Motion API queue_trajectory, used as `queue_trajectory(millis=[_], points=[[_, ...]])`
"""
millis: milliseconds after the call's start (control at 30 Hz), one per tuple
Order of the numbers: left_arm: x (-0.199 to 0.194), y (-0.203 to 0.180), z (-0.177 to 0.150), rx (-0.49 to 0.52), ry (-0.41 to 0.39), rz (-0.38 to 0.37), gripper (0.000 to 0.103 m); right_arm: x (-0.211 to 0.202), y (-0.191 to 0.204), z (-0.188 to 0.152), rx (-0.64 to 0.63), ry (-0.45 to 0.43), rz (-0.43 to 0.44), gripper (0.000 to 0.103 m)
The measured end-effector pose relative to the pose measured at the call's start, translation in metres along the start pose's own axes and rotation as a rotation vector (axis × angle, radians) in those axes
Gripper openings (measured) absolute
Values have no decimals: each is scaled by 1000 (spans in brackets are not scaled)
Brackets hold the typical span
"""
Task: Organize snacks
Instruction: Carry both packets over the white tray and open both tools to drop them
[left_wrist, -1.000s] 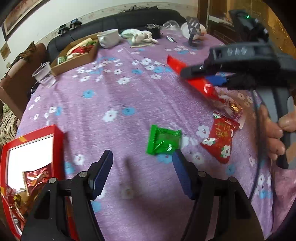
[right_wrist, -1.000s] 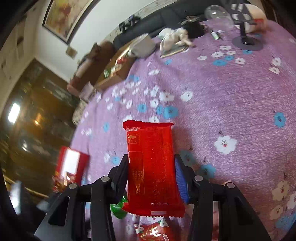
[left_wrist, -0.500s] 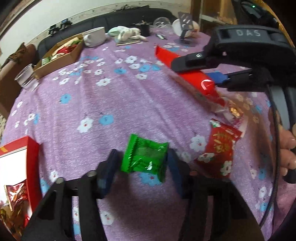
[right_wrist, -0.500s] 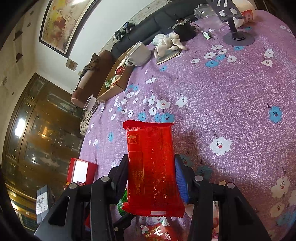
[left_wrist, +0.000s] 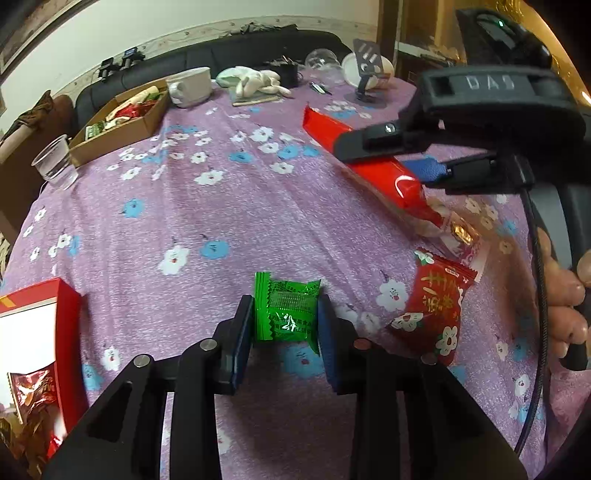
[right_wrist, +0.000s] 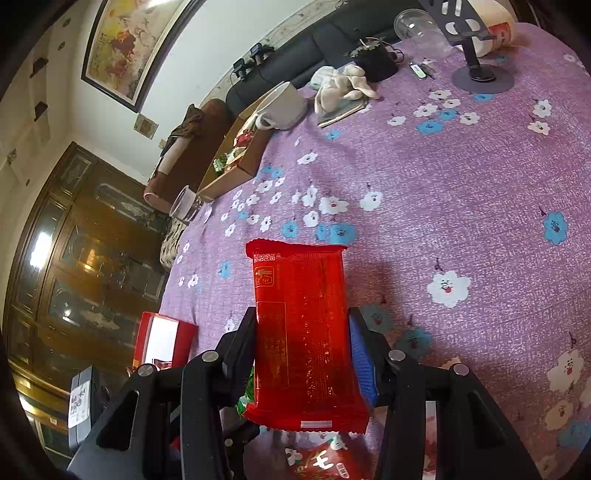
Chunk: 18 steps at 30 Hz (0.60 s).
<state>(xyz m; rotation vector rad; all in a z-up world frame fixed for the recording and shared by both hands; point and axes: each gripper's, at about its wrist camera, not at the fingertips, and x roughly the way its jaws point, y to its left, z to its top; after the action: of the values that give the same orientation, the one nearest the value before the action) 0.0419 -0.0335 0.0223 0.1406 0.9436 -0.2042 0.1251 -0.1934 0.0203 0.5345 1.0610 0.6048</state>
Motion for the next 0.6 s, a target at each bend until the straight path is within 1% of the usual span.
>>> queue_trajectory(millis=[167,333,433,600], points=[[-16,5,-3,-9,-32,21,30,0,7,-3,-18,0,26,47],[-38,11,-10,-13,-75,36,30,0,18,-7,-36,2,75,47],[-52,19,-16,-21,-91,42,30,1,27,-11,-49,2,93,47],[-74,41,-28,-48,-130,72,30,4,46,-21,-66,2,106,47]])
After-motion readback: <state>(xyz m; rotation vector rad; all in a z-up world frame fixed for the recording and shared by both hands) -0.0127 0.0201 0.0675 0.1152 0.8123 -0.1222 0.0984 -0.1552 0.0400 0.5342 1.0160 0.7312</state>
